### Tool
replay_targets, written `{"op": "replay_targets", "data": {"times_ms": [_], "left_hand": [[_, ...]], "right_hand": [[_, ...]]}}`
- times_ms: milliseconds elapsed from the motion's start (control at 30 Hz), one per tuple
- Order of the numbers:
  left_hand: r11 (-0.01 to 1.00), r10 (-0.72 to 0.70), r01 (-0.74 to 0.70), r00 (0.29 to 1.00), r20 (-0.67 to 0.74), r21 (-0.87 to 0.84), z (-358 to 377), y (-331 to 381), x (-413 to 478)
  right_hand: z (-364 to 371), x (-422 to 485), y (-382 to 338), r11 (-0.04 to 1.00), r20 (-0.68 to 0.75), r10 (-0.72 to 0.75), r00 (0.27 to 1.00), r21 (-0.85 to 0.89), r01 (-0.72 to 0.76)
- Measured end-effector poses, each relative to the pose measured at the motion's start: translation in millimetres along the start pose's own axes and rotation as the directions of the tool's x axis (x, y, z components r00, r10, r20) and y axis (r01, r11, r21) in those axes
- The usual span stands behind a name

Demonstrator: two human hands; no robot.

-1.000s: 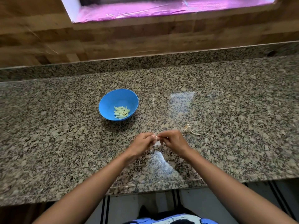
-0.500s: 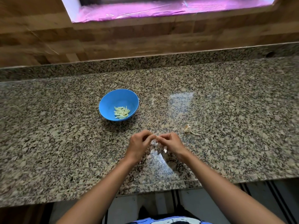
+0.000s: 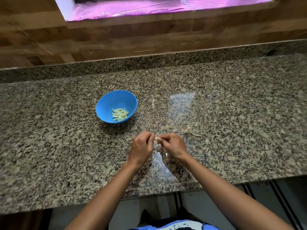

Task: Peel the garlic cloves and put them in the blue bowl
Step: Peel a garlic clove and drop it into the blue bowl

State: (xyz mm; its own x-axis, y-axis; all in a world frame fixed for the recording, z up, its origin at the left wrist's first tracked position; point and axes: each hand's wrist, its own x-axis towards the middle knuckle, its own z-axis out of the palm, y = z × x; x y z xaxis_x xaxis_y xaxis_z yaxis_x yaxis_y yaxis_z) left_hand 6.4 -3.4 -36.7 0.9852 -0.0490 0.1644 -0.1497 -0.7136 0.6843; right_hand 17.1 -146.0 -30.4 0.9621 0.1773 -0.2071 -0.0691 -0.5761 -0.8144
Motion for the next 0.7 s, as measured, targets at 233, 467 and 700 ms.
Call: {"op": "replay_targets", "data": {"times_ms": [233, 467, 700], "left_hand": [[0.964, -0.17, 0.164, 0.985, -0.008, -0.207, 2, 11, -1], [0.826, -0.403, 0.372, 0.915, 0.017, -0.424, 6, -5, -1], [0.772, -0.445, 0.422, 0.893, 0.069, -0.475, 4, -8, -8]], "right_hand": [[-7, 2, -4, 1.0, -0.046, -0.001, 0.999, 0.002, 0.002], [-14, 12, -5, 0.992, -0.062, 0.007, 0.998, 0.127, 0.001], [-6, 1, 11, 0.996, -0.03, 0.049, 0.998, -0.067, -0.051]]}}
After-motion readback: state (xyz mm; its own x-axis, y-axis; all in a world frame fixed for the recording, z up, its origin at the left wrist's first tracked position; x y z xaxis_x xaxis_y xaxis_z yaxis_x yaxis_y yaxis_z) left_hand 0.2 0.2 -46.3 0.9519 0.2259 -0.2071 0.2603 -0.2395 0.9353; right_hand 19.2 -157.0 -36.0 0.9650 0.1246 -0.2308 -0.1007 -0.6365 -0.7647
